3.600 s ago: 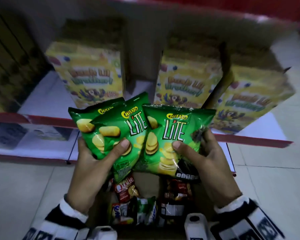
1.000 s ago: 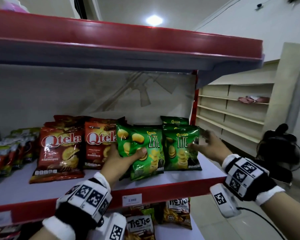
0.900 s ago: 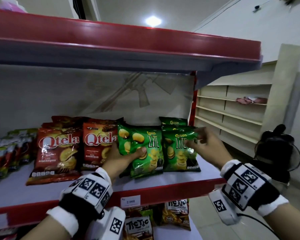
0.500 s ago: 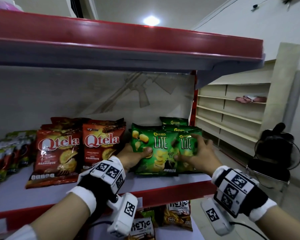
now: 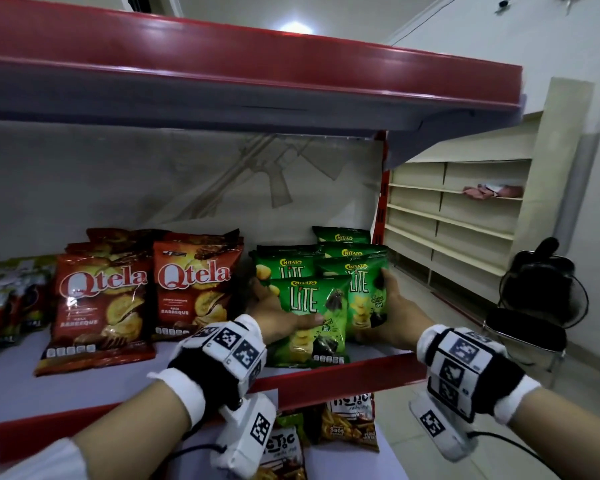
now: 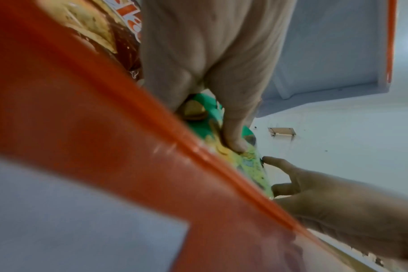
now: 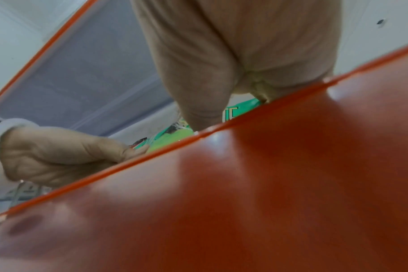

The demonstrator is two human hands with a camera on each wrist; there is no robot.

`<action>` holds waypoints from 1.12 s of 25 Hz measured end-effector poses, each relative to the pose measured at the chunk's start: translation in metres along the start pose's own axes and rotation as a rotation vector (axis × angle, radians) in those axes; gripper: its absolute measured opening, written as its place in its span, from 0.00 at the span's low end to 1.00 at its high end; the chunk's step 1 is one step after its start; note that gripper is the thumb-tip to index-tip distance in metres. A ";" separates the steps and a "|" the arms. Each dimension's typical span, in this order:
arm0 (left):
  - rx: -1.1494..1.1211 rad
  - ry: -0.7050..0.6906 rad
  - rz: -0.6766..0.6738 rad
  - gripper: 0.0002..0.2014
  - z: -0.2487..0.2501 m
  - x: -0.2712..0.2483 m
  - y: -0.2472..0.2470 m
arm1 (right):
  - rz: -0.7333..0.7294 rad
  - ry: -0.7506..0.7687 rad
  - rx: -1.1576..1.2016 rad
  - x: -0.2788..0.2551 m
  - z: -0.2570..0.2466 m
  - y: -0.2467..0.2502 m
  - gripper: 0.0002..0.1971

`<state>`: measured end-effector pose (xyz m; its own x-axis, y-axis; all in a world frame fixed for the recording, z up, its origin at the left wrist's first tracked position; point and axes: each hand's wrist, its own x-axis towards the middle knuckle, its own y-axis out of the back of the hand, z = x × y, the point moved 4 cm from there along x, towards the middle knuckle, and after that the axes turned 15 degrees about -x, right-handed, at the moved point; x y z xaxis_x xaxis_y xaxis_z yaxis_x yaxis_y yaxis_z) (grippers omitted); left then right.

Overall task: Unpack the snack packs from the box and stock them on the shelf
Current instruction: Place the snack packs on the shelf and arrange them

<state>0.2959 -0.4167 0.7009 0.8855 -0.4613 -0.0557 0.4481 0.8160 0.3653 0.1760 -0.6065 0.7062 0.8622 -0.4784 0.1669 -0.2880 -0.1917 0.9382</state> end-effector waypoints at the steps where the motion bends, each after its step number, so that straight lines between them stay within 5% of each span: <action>1: 0.053 -0.006 0.028 0.71 0.005 0.000 0.001 | -0.003 -0.012 -0.012 0.004 0.000 0.003 0.68; 8: 0.078 -0.095 0.176 0.58 0.028 -0.012 -0.012 | 0.008 -0.047 0.028 0.019 0.009 0.015 0.76; 14: 0.125 -0.055 0.212 0.60 0.029 -0.019 -0.009 | 0.007 0.002 0.218 0.014 0.017 0.021 0.73; 21: 0.315 0.031 0.068 0.62 0.028 -0.017 0.000 | -0.024 -0.049 0.311 0.006 0.021 0.025 0.68; 28: 0.122 0.005 0.177 0.61 0.023 -0.026 0.011 | 0.268 0.014 0.275 -0.011 0.005 0.049 0.57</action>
<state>0.2754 -0.4035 0.7278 0.9498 -0.3124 0.0150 0.2672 0.8356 0.4800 0.1504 -0.6146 0.7489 0.7463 -0.5310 0.4014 -0.6035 -0.2853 0.7446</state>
